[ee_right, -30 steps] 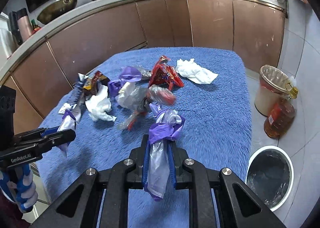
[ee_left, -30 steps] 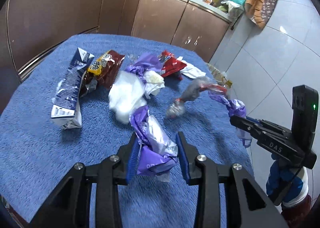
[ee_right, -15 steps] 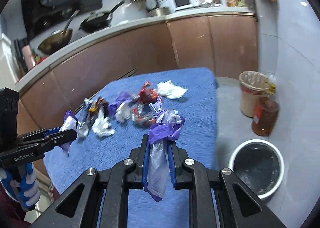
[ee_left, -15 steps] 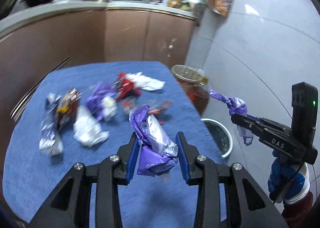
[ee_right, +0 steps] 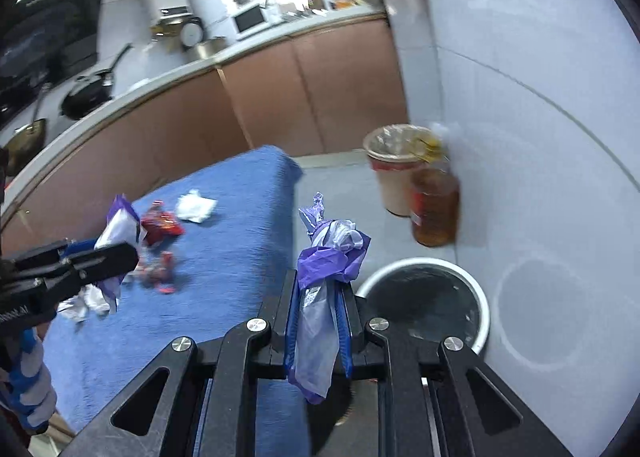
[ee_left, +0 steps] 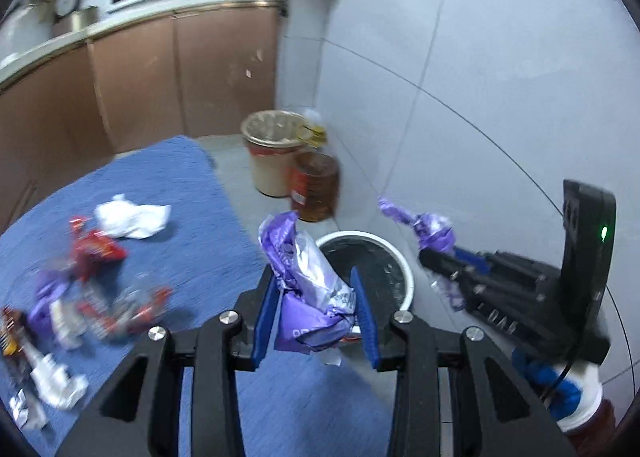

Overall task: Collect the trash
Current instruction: 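Lift the purple wrapper with the left gripper while the right gripper carries the plastic wrapper to the bin, then open both grippers over the white bin to drop the wrappers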

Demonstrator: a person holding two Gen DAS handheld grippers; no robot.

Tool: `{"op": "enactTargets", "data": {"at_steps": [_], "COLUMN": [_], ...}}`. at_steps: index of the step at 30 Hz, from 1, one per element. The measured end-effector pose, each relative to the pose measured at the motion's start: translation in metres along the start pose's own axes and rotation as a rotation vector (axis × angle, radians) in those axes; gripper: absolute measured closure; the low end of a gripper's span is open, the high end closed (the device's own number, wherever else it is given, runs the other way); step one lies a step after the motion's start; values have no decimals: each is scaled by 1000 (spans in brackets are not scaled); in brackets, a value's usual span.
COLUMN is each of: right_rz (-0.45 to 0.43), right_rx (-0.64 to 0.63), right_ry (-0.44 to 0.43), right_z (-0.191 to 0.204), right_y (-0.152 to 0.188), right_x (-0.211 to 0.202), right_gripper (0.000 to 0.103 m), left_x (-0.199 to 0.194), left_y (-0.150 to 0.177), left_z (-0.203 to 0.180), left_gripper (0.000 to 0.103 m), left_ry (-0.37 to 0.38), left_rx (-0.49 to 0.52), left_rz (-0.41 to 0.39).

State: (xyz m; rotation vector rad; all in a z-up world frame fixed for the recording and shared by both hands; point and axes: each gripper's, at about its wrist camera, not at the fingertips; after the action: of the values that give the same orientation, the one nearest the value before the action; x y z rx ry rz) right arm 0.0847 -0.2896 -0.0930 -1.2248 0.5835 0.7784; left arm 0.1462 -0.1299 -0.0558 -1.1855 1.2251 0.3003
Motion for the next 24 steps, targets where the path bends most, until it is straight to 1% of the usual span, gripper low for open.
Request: {"op": "enactTargets", "data": {"at_steps": [7, 10, 16, 21, 24], "right_rz": [74, 104, 148, 167, 175], "right_rx": [78, 112, 167, 189, 196], "right_ry": [64, 78, 103, 127, 149], "right_z": [-40, -62, -93, -107, -117], "right_y": [2, 2, 3, 4, 3], "right_x": [48, 68, 99, 116, 127], "right_gripper": [87, 86, 85, 84, 84], "left_x": [81, 112, 163, 199, 217], "left_y": [-46, -57, -70, -81, -85], "left_z": [-19, -23, -29, -27, -25], "left_gripper": [68, 68, 68, 67, 65], "left_ry": [119, 155, 194, 210, 245], "left_rx": [-1, -17, -45, -82, -114], "left_rz": [121, 170, 244, 288, 318]}}
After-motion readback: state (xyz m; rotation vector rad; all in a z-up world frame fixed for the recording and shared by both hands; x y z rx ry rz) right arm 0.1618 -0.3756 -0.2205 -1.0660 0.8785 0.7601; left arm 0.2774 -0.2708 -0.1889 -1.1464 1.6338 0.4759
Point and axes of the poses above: each gripper's, at about its wrist camera, not at the fingertips, and x roughly the way its jaws point, z to its left, y to its underside, and after that the axes turned 11 degrees about z, right-handed
